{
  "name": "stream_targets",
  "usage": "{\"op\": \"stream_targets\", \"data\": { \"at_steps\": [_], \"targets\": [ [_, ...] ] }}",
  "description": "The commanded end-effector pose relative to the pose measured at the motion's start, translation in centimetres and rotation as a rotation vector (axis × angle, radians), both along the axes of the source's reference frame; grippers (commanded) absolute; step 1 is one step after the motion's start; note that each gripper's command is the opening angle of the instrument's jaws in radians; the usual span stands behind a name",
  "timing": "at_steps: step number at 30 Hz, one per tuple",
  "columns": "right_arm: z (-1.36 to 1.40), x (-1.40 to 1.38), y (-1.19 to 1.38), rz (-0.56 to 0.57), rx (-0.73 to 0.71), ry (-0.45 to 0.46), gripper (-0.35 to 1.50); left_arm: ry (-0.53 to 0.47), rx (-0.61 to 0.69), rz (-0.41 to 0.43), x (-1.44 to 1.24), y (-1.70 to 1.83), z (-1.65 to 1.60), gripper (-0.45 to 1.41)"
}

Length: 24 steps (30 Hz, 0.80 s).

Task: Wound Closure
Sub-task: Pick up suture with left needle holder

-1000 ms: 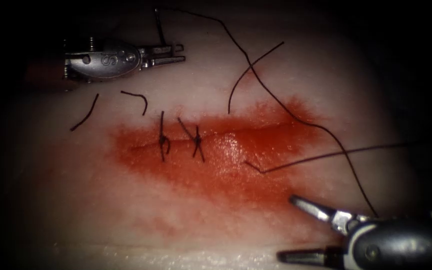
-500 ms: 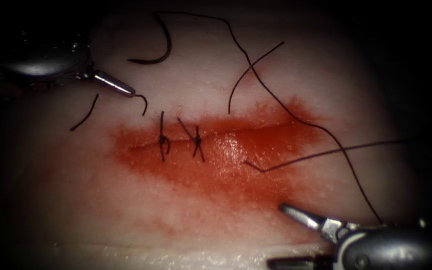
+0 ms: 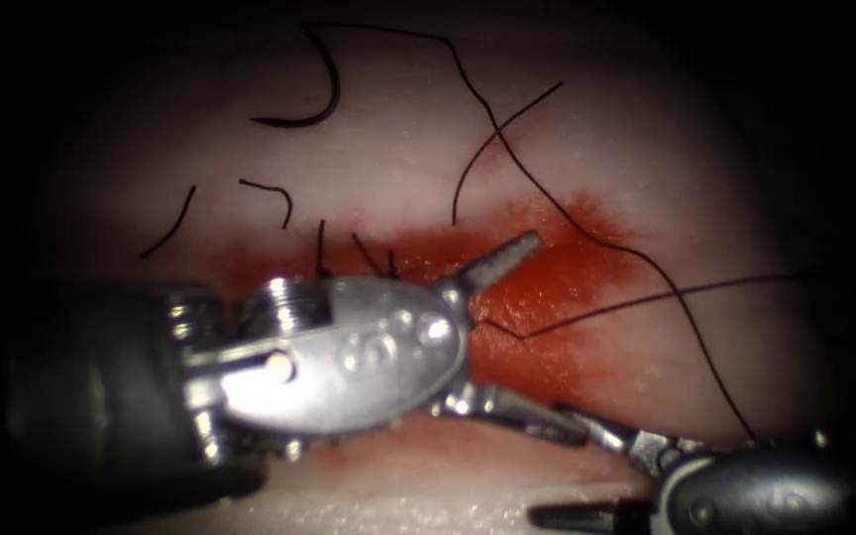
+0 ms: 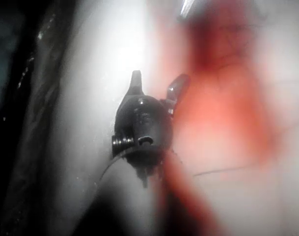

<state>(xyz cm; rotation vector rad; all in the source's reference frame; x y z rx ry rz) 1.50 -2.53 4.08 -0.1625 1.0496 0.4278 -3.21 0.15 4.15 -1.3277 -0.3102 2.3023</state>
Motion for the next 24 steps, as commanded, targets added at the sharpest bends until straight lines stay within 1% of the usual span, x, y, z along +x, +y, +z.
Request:
{"op": "stream_targets", "data": {
  "at_steps": [1, 2, 3, 4, 5, 12, 13, 14, 15, 16, 18, 19, 21, 24],
  "targets": [
    [0.07, 0.06, -0.05, 0.001, -0.001, -0.001, 0.86, 0.002, -0.01, 0.011, -0.12, -0.01, 0.01, 0.71],
    [0.08, 0.07, -0.06, 0.004, 0.002, 0.001, 0.86, 0.001, -0.037, 0.021, -0.29, 0.0, -0.06, 0.68],
    [0.08, 0.07, -0.06, 0.004, 0.002, 0.001, 0.86, 0.001, -0.037, 0.021, -0.29, 0.0, -0.06, 0.68],
    [0.07, 0.07, -0.06, 0.005, 0.002, 0.0, 0.84, 0.026, -0.045, 0.013, -0.39, 0.04, -0.04, 0.66],
    [0.07, 0.07, -0.06, 0.005, 0.002, 0.0, 0.83, 0.038, -0.051, 0.012, -0.44, 0.06, -0.01, 0.66],
    [0.07, 0.1, -0.08, 0.007, 0.001, -0.001, 0.79, 0.076, -0.062, 0.009, -0.78, 0.15, 0.22, 0.66],
    [0.08, 0.1, -0.08, 0.007, 0.001, -0.001, 0.79, 0.079, -0.061, 0.008, -0.81, 0.16, 0.24, 0.61],
    [0.08, 0.1, -0.08, 0.007, 0.001, -0.001, 0.79, 0.077, -0.063, 0.008, -0.84, 0.18, 0.28, 0.54],
    [0.08, 0.11, -0.08, 0.008, 0.0, -0.002, 0.79, 0.074, -0.061, 0.011, -0.85, 0.19, 0.3, 0.42],
    [0.08, 0.12, -0.09, 0.009, -0.001, -0.002, 0.79, 0.069, -0.063, 0.013, -0.86, 0.23, 0.36, 0.02],
    [0.09, 0.15, -0.11, 0.011, -0.003, -0.004, 0.79, 0.043, -0.063, 0.028, -0.8, 0.28, 0.4, -0.45],
    [0.09, 0.16, -0.11, 0.012, -0.004, -0.004, 0.79, 0.035, -0.064, 0.031, -0.77, 0.29, 0.4, -0.45],
    [0.1, 0.17, -0.12, 0.016, 0.001, -0.003, 0.81, -0.001, -0.083, 0.011, -0.64, 0.33, 0.37, -0.45],
    [0.09, 0.2, -0.12, 0.024, 0.01, 0.0, 0.84, -0.08, -0.117, -0.037, -0.31, 0.4, 0.26, -0.45]
  ]
}}
